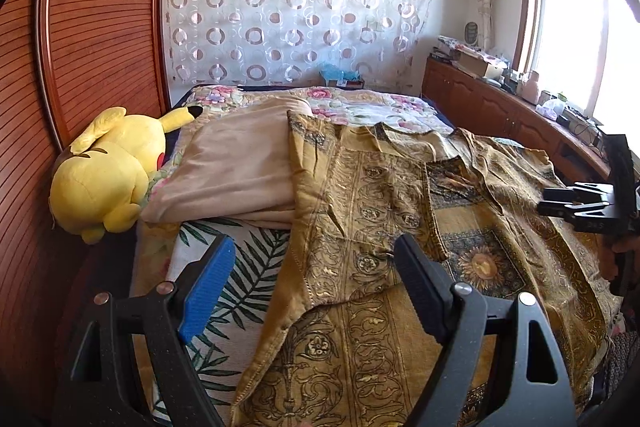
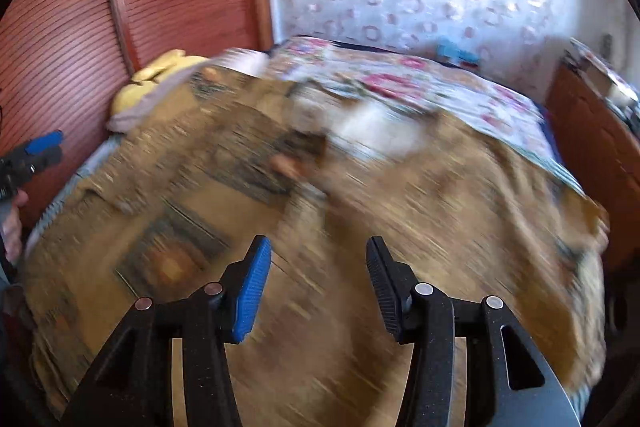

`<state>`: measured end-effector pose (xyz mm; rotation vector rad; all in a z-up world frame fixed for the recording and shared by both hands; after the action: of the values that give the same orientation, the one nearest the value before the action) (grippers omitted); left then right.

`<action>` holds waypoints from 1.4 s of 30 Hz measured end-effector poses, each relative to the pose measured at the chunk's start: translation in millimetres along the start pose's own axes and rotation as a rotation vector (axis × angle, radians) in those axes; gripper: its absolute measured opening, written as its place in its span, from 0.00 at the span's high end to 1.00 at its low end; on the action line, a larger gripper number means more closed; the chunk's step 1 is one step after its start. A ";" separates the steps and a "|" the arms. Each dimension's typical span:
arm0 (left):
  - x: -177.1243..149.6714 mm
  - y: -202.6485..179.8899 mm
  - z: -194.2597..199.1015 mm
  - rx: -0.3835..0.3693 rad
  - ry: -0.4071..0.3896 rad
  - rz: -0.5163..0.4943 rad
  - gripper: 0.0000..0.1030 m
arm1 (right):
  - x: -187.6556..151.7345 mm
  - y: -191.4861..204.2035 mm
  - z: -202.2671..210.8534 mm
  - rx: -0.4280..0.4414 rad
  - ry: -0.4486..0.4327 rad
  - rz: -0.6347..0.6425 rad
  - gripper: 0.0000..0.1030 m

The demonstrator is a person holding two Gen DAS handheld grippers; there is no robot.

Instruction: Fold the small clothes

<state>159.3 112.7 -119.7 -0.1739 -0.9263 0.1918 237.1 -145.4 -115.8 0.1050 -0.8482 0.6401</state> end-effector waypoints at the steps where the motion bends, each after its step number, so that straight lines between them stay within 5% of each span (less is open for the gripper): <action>1: -1.4 -3.1 -1.2 -0.003 0.005 -0.003 0.20 | -11.4 -7.9 7.0 -0.017 0.005 -0.012 0.50; 18: -34.1 -65.9 -40.8 -0.070 0.167 -0.109 0.20 | -117.2 -120.5 109.2 -0.253 0.020 -0.284 0.50; 37: -53.7 -96.1 -76.6 -0.071 0.289 -0.165 0.20 | -132.0 -167.0 91.4 -0.132 0.074 -0.451 0.55; 42: -57.7 -98.2 -80.7 -0.047 0.288 -0.193 0.20 | -130.1 -170.3 85.7 -0.107 0.079 -0.450 0.65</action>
<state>199.2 -1.6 -189.3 -0.1501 -0.6558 -0.0341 213.1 -374.7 -125.7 0.1666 -0.7481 0.1749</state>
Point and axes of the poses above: each gripper's, at about its wrist camera, not at the fingertips, and z roughly against the way its jaws point, y to its left, x to its top, the point moved 10 cm from there along -z, roughly the way its jaws point, and after that the axes turned 11 degrees about z, right-handed, at the moved point
